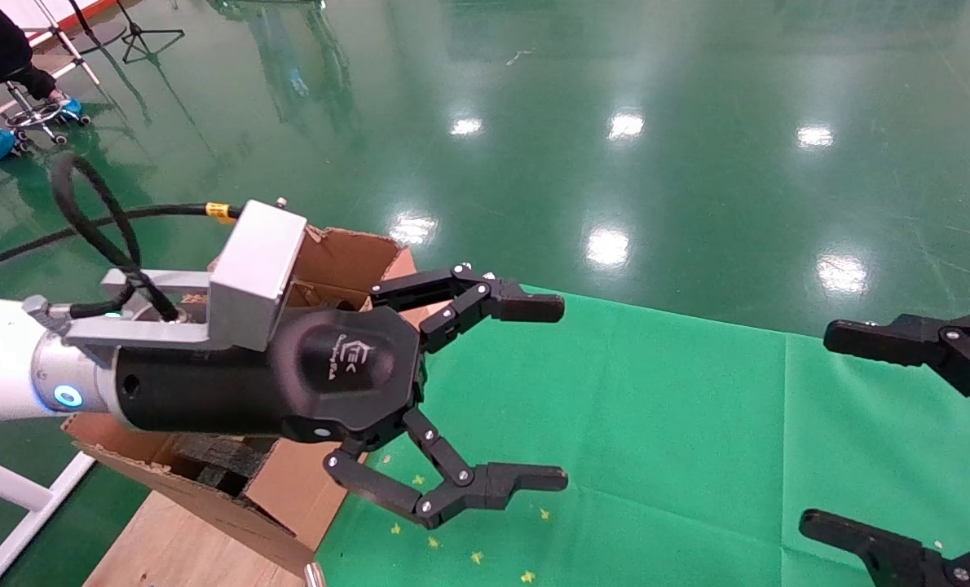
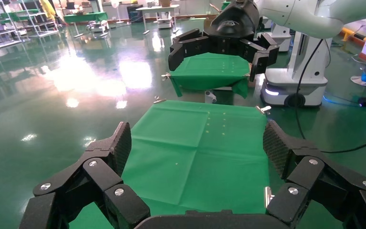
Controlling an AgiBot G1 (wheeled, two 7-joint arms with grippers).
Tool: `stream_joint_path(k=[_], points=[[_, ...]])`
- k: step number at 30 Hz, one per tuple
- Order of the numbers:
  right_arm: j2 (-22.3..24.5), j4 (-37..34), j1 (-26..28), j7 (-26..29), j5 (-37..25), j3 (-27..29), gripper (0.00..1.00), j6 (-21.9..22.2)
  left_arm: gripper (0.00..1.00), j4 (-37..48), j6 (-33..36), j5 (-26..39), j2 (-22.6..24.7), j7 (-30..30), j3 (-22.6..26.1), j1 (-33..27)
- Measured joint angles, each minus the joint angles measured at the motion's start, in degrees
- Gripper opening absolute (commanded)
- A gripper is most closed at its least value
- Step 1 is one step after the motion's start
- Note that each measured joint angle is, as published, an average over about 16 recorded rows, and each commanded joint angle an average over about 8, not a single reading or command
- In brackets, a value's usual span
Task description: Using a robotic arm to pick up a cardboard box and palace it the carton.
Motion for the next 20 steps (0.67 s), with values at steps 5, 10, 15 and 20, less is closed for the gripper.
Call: stream_joint_path(k=[5, 10, 15, 20], points=[[0.00, 0.00, 0.00, 0.00, 0.00, 0.00, 1.00, 0.00, 1.00, 0.00, 0.00, 0.00, 0.00, 0.00, 0.00, 0.00], [0.00, 0.00, 0.00, 0.00, 0.00, 0.00, 1.00, 0.00, 1.00, 0.00, 0.00, 0.00, 0.00, 0.00, 0.00, 0.00], [0.00, 0.00, 0.00, 0.00, 0.00, 0.00, 1.00, 0.00, 1.00, 0.00, 0.00, 0.00, 0.00, 0.00, 0.00, 0.00], [0.00, 0.00, 0.00, 0.00, 0.00, 0.00, 1.00, 0.00, 1.00, 0.00, 0.00, 0.00, 0.00, 0.00, 0.00, 0.00]])
